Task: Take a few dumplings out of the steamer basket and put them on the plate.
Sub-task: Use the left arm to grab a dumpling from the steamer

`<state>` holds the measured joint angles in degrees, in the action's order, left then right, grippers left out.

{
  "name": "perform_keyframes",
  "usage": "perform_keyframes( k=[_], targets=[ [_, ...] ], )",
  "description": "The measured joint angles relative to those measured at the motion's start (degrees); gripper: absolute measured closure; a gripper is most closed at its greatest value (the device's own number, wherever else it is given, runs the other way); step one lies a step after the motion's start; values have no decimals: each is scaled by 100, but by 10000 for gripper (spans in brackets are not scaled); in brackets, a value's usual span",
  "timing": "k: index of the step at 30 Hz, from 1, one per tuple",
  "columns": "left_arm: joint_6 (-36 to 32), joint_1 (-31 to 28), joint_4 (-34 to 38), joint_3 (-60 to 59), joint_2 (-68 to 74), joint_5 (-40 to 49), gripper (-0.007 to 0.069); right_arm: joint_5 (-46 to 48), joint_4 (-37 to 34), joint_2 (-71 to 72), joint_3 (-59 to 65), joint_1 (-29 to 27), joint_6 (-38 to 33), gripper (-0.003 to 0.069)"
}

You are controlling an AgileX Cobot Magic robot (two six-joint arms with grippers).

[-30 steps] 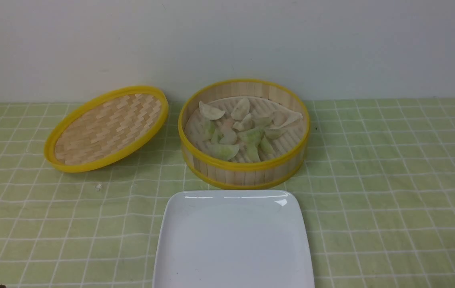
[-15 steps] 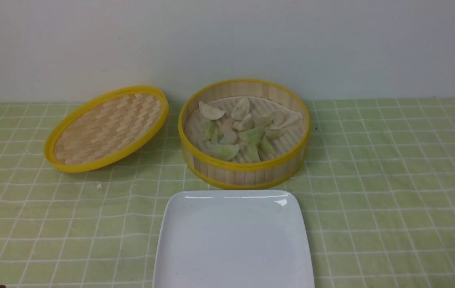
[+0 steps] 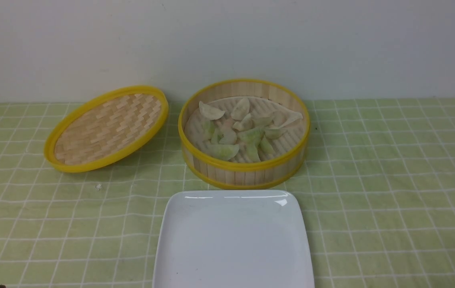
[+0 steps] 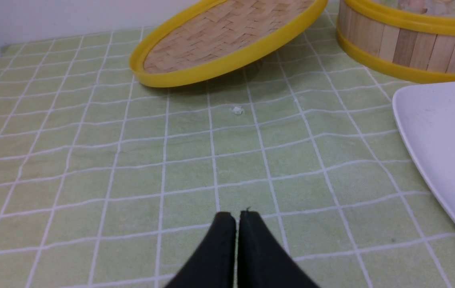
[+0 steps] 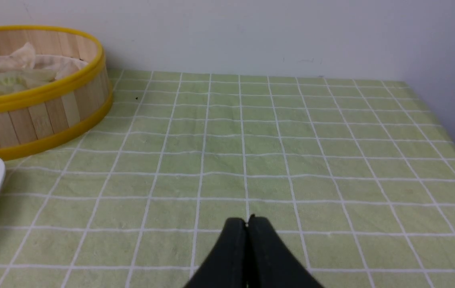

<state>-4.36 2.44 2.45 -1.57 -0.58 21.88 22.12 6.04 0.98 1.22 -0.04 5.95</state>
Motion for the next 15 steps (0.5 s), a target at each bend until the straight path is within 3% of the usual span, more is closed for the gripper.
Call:
perform_keyframes(
  k=[15],
  targets=[
    [13, 0, -102, 0, 0, 0, 631, 0, 0, 0, 0, 0, 0, 673]
  ],
)
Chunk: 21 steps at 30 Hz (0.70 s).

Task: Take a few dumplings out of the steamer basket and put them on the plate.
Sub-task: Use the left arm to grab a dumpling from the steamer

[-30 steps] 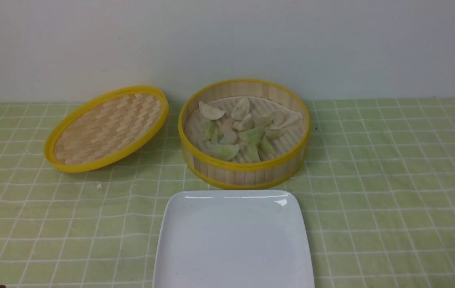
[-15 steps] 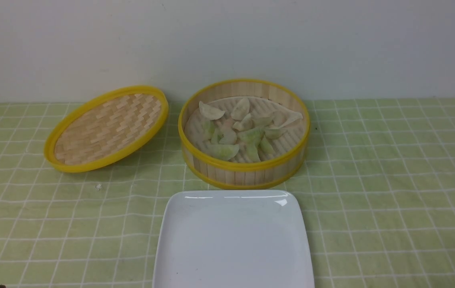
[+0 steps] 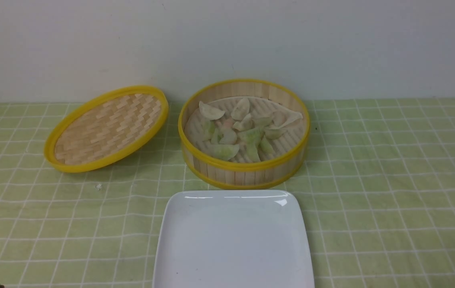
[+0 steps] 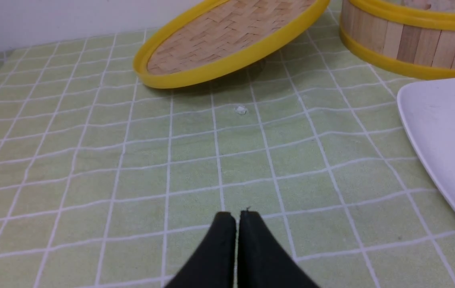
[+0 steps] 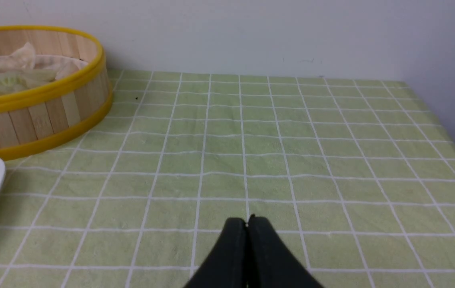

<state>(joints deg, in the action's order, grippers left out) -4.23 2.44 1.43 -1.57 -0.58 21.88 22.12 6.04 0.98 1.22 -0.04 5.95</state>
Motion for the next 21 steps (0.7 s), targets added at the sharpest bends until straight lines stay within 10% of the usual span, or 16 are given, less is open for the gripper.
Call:
perform_keyframes(
  k=[16, 21],
  targets=[
    [-3, 0, -6, 0, 0, 4, 631, -206, -119, 0, 32, 0, 97, 673],
    [-5, 0, 6, -6, 0, -74, 631, -1320, -1276, 0, 49, 0, 949, 673]
  ],
)
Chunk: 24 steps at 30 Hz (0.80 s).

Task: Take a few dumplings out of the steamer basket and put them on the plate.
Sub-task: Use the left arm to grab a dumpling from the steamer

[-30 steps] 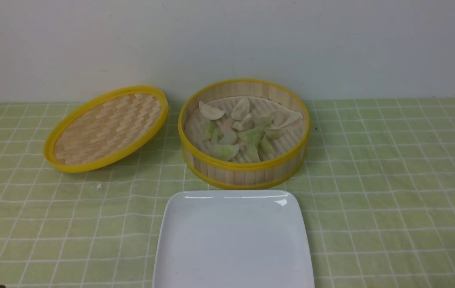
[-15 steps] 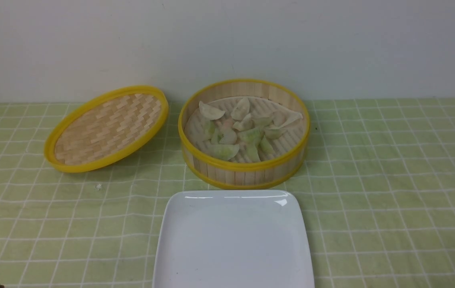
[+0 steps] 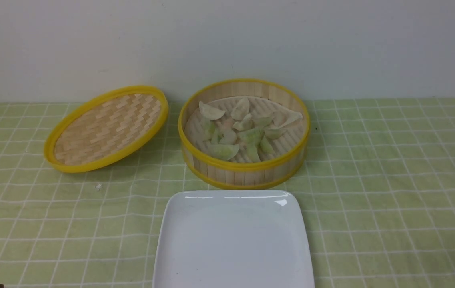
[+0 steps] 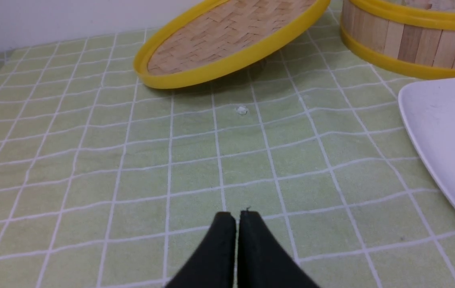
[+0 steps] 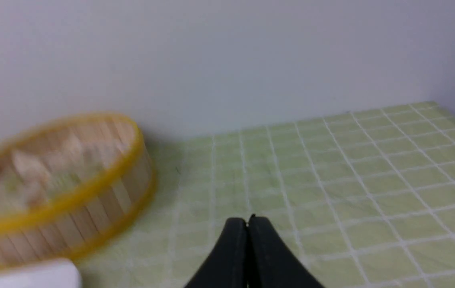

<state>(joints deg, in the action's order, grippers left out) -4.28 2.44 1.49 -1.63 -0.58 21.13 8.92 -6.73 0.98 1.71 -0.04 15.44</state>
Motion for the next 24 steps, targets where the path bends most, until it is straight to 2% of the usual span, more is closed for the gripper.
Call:
perform_keyframes(
  k=[1, 2, 8, 13, 17, 21, 24],
  targets=[
    [158, 0, 252, -11, 0, -238, 631, -399, -700, 0, 0, 0, 449, 673],
    [305, 0, 485, -11, 0, -401, 631, -541, -957, 0, 0, 0, 659, 673],
    [934, 0, 1759, -11, 0, -1449, 631, -979, -1912, 0, 0, 0, 945, 673],
    [1018, 0, 2491, -11, 0, -2396, 631, -1227, -1972, 0, 0, -5, 651, 673],
    [1135, 0, 2808, 30, 0, -3567, 631, -1915, -2025, 0, -7, -5, 699, 673],
    [1170, 0, 2671, 728, 13, -3494, 631, -1678, -1708, 0, -518, 54, 739, 673],
    [1170, 0, 2034, 1736, 373, -2460, 631, -788, -1012, -235, -1506, 167, 730, 673]
  ],
)
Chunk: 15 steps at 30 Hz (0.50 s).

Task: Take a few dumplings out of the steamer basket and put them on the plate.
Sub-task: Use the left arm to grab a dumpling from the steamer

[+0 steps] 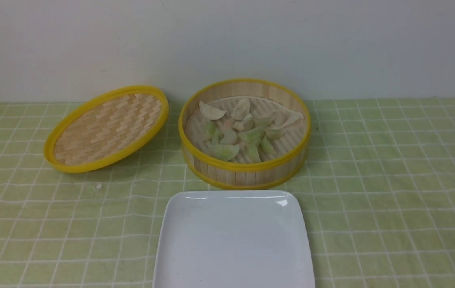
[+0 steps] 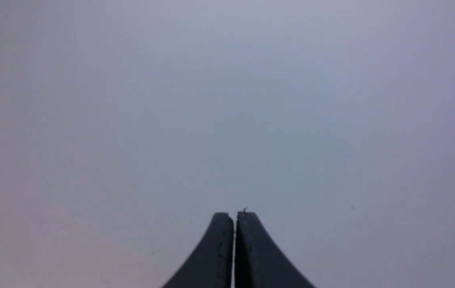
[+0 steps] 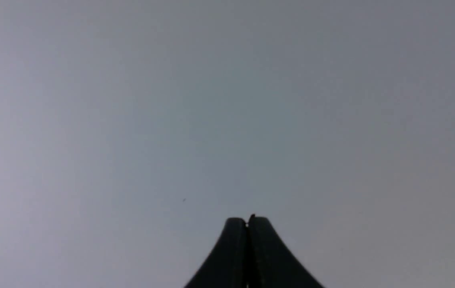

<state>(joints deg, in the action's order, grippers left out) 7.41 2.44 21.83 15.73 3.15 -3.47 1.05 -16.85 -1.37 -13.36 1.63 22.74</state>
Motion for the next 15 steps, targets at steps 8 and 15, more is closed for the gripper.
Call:
perform_keyframes(
  k=[8, 15],
  targets=[
    [-523, 0, -593, 3002, 3110, 4663, 631, 3819, 732, -2519, -2783, 24, -1052, 673],
    [-1916, 0, 304, 4368, 5660, 6350, 631, 6606, -63, -4444, -4129, 24, -2621, 673]
  ],
)
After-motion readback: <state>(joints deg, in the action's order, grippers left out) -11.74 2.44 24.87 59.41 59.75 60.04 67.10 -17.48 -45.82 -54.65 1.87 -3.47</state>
